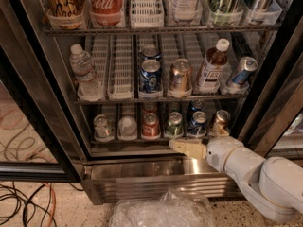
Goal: Pick pepsi can from bottom shelf of fridge
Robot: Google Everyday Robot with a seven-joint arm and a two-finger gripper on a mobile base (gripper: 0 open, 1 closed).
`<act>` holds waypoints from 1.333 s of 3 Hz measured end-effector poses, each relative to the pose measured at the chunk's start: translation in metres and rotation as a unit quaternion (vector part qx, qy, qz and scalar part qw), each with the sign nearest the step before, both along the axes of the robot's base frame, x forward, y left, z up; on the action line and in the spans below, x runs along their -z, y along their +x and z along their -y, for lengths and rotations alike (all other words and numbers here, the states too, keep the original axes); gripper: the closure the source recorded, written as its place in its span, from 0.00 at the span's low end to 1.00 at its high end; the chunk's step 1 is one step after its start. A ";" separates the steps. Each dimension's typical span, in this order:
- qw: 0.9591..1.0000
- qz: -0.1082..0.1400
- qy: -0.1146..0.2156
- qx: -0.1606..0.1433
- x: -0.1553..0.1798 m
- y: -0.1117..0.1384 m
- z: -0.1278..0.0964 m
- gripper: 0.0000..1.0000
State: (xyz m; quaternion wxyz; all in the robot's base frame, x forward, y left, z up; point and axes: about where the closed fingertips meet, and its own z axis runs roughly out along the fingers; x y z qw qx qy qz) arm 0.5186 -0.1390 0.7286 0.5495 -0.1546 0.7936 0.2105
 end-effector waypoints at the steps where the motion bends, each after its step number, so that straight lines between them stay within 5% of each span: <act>1: 0.999 0.027 -0.004 0.022 0.030 0.002 -0.013 0.00; 2: 0.997 0.058 -0.003 0.049 0.052 0.016 -0.027 0.00; 3: 0.989 0.043 -0.008 0.142 0.089 0.036 0.003 0.00; 4: 0.989 0.043 -0.009 0.144 0.089 0.036 0.005 0.00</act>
Offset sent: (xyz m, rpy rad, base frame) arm 0.0455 -0.0042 -0.1206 0.0097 -0.1360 -0.3512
